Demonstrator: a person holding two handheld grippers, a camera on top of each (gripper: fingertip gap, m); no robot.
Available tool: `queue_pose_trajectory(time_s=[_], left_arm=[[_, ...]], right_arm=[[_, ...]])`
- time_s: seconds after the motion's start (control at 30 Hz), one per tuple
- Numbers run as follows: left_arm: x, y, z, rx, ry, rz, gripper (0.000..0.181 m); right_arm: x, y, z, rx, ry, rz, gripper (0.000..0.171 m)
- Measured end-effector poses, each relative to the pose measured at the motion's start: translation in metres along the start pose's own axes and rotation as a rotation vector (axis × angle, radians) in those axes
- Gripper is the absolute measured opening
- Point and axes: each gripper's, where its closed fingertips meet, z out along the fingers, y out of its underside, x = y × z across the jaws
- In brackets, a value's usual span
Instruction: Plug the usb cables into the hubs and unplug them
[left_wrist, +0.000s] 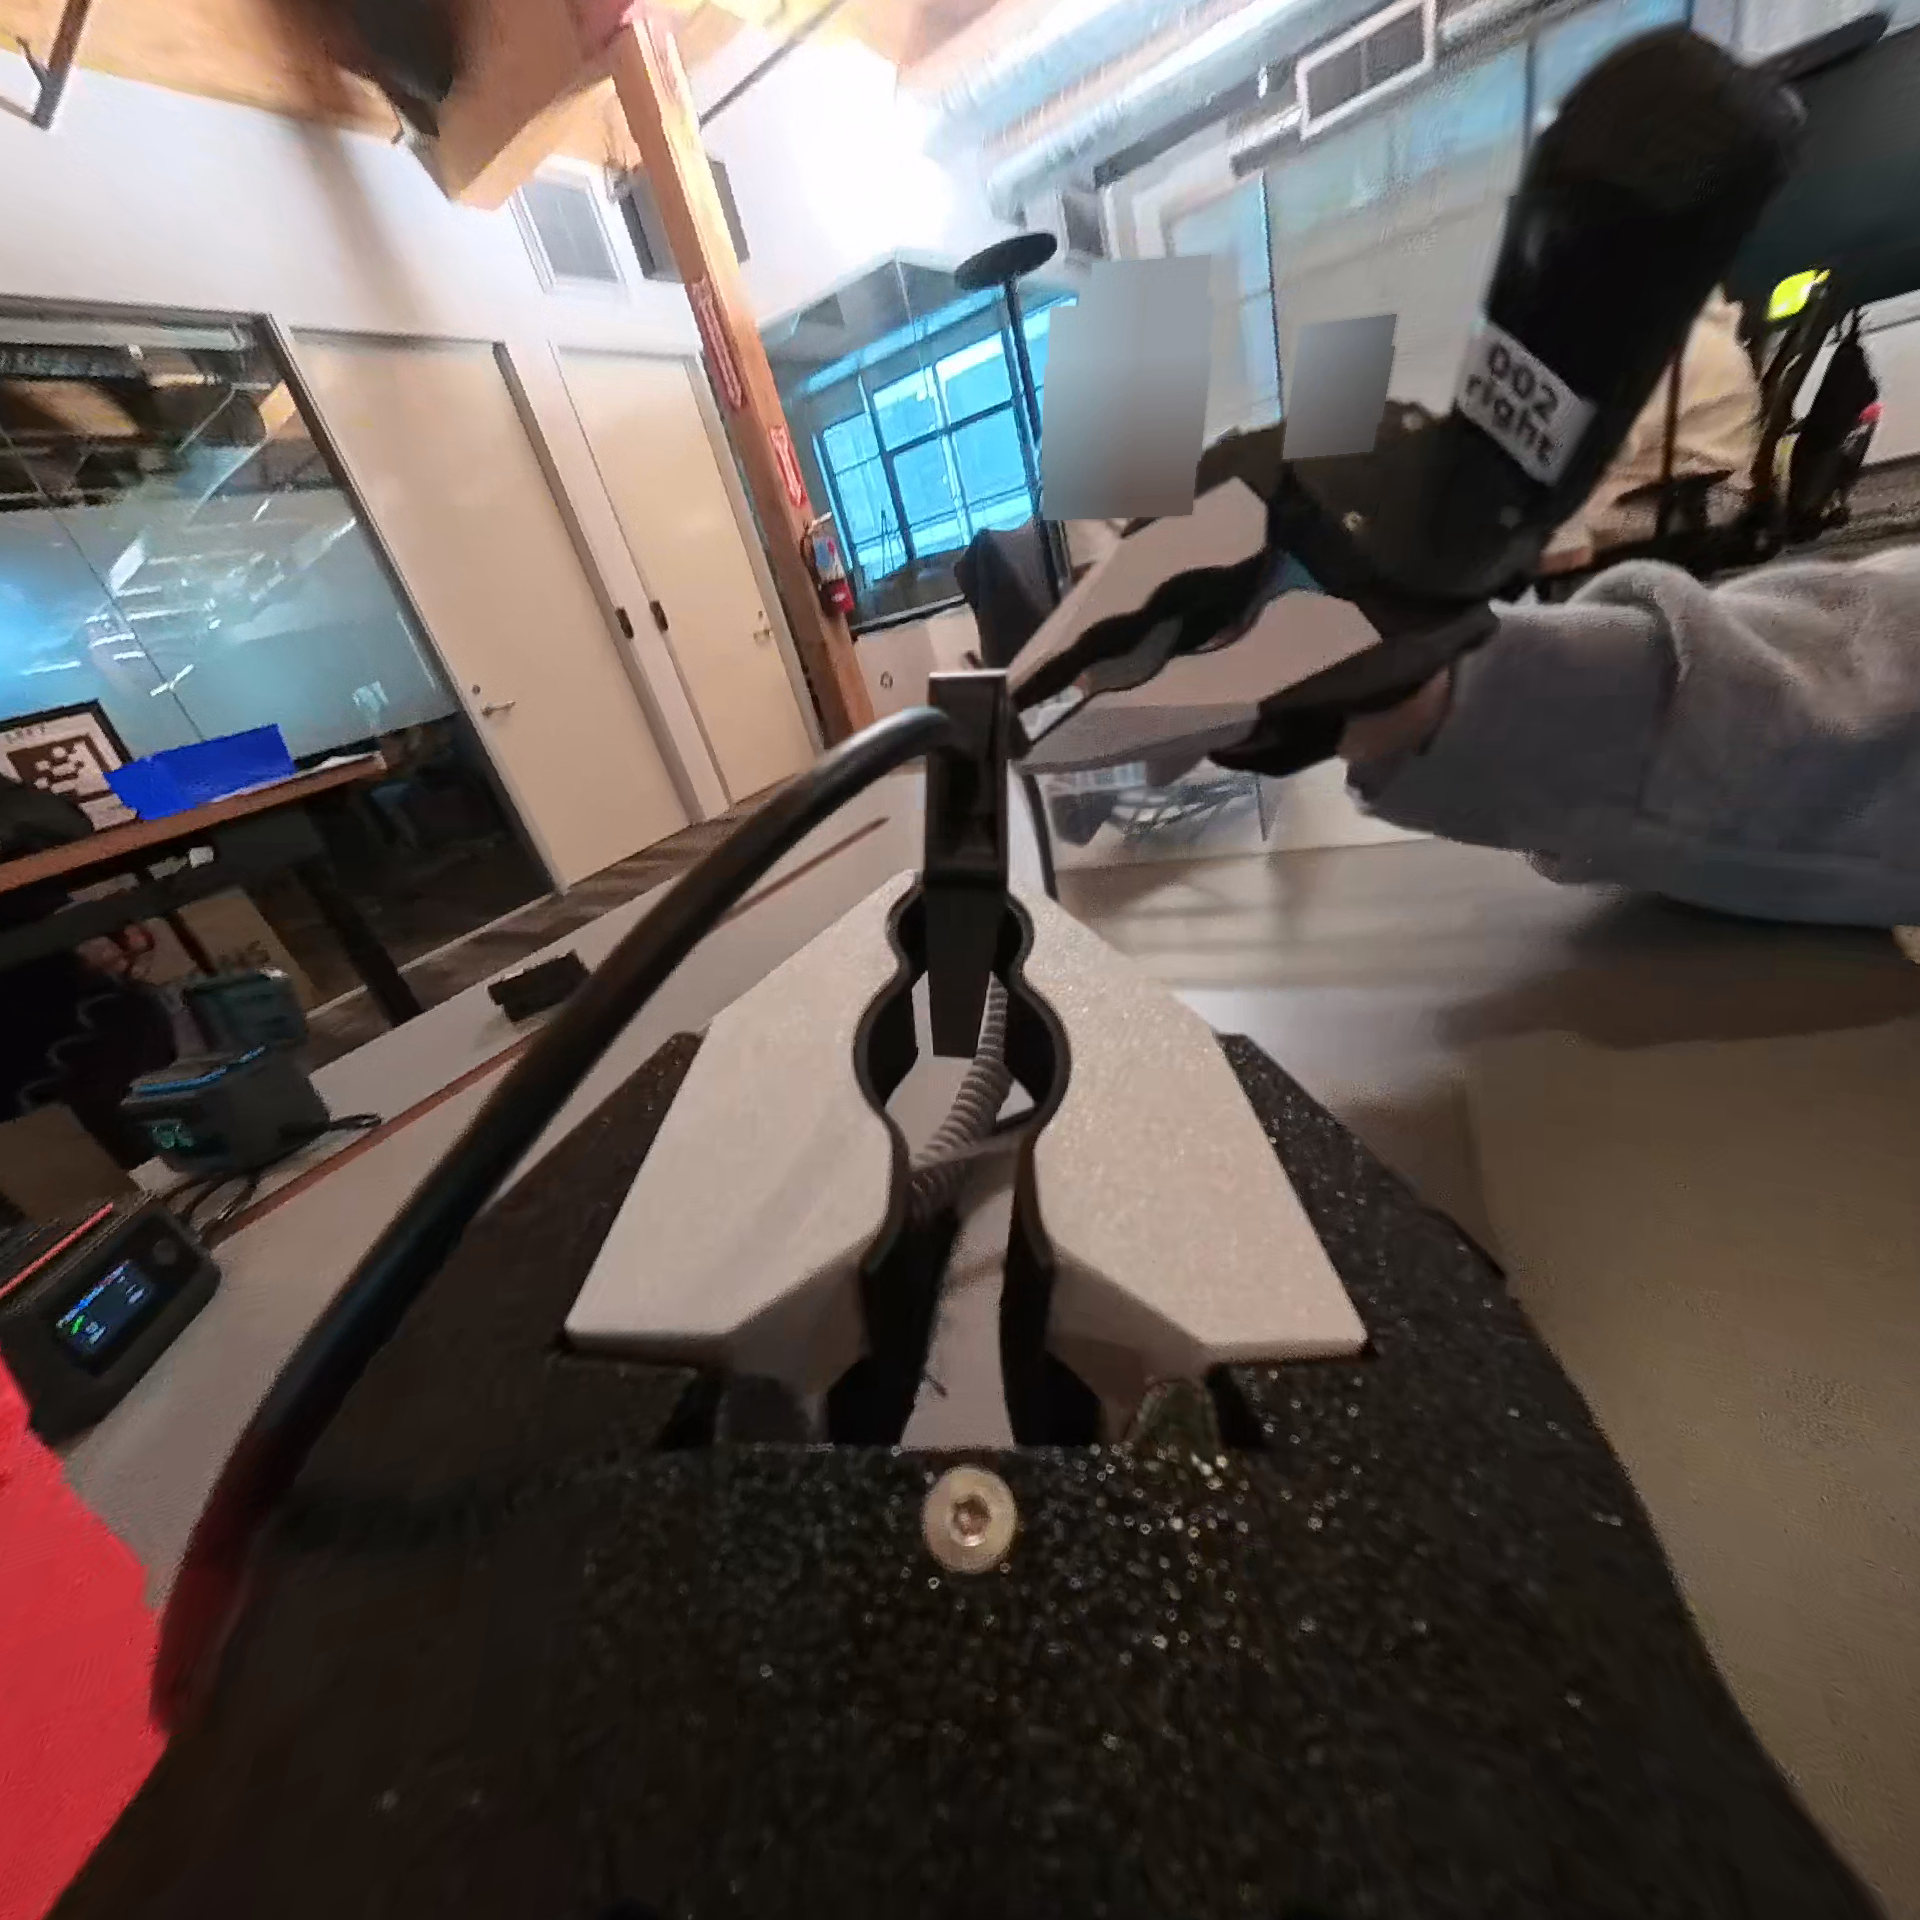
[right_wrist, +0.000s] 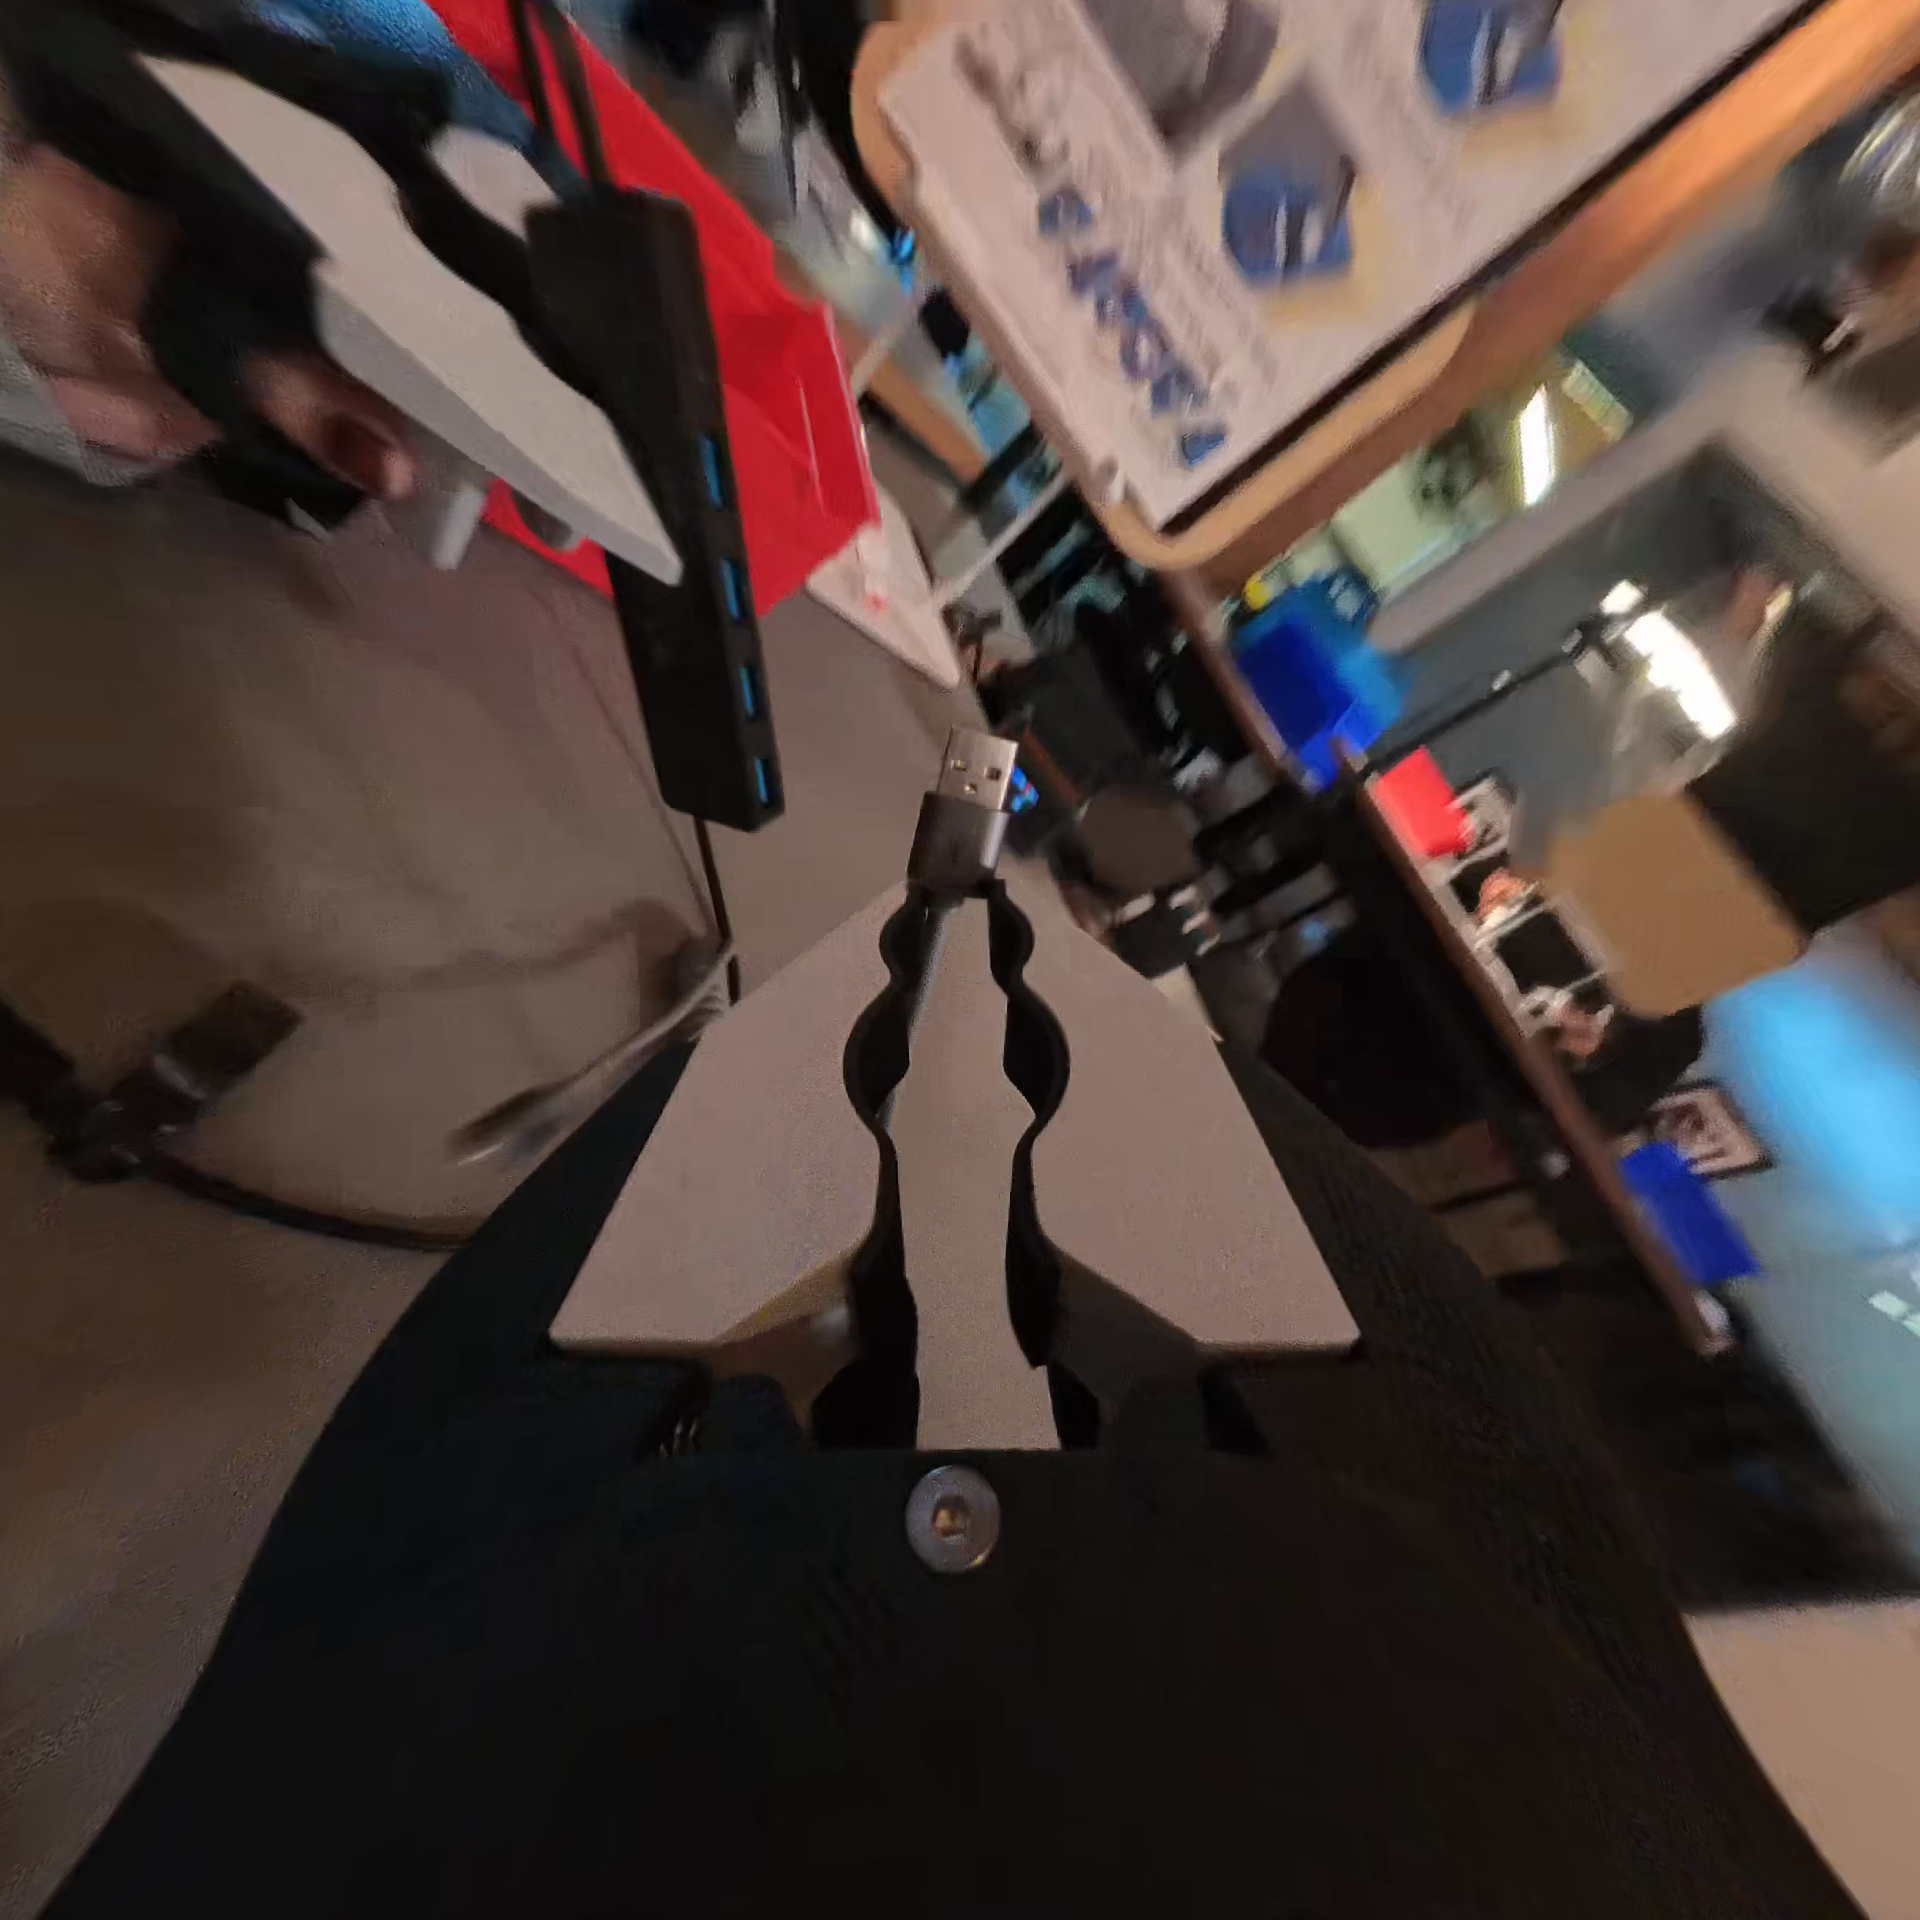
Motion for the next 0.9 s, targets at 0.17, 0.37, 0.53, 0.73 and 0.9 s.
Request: queue_pose_trajectory(time_s=[0.17, 0.37, 0.53, 0.73, 0.9], left_arm=[[0.007, -0.003, 0.000, 0.015, 0.044, -0.006, 0.008], [0.012, -0.005, 0.001, 0.027, 0.081, -0.026, 0.008], [0.016, -0.007, 0.001, 0.042, 0.106, -0.054, 0.008], [0.018, -0.007, 0.002, 0.043, 0.113, -0.057, 0.008], [0.020, -0.007, 0.004, 0.035, 0.121, -0.104, 0.008]], right_arm=[[-0.013, -0.014, -0.011, 0.048, 0.026, -0.088, 0.010], [-0.015, -0.025, -0.011, 0.027, 0.040, -0.205, 0.010], [-0.021, -0.033, -0.006, -0.043, 0.047, -0.493, 0.010], [-0.026, -0.036, -0.004, -0.088, 0.052, -0.744, 0.010], [-0.020, -0.036, -0.004, -0.116, 0.133, -0.978, 0.010]])
